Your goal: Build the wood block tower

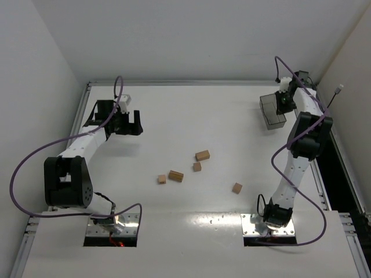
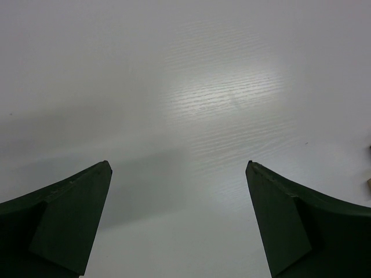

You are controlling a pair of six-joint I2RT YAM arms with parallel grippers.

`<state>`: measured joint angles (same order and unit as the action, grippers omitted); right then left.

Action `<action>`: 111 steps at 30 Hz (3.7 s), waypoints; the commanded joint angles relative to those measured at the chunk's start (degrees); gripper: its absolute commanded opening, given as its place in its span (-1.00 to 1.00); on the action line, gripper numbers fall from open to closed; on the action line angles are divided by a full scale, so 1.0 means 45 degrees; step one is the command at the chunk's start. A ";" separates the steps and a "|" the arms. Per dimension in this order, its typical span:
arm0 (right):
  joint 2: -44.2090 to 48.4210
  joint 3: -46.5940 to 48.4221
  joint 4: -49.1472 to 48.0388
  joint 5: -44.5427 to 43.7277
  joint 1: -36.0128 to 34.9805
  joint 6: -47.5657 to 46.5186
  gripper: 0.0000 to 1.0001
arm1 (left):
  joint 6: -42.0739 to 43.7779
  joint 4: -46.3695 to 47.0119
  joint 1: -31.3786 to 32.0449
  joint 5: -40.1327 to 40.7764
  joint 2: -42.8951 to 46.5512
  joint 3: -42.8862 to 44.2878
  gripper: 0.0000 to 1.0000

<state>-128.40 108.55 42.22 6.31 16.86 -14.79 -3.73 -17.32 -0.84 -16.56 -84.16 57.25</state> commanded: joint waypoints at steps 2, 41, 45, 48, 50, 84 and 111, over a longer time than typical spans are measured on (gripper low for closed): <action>-0.0412 0.0643 -0.0142 0.0455 0.0179 0.0083 -0.74 | -0.0148 0.0548 0.0070 -0.0286 -0.0263 0.0343 1.00; 1.2068 -0.9668 -0.1979 0.6665 -0.0525 -0.0992 0.96 | 0.3541 -0.1444 1.1611 0.3268 -0.2914 0.3016 0.67; 1.2517 -0.9904 -0.1979 0.6781 -0.0525 -0.0992 0.96 | 0.3796 -0.1328 1.1613 0.3445 -0.4401 0.4149 0.67; 1.2635 -1.0041 -0.1979 0.6919 -0.0525 -0.0876 0.96 | 0.3797 -0.1190 1.1613 0.3562 -0.5182 0.4697 0.67; 1.2751 -1.0041 -0.1979 0.6919 -0.0525 -0.0874 0.96 | 0.3797 -0.1190 1.1613 0.3562 -0.5593 0.5244 0.67; 0.9611 -0.8071 0.2078 1.4122 -0.1343 -0.4717 0.78 | -0.2935 0.8724 0.6399 -0.7386 -0.2002 -0.0689 -1.00; 0.4763 -0.3009 0.8470 1.3794 -0.7517 -1.0093 0.38 | -0.4017 0.9046 0.7217 -1.0618 -0.2099 0.0246 -1.00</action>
<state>-106.87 94.21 77.14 66.24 -16.14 -57.04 -24.97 22.68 30.20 -61.95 -94.06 55.88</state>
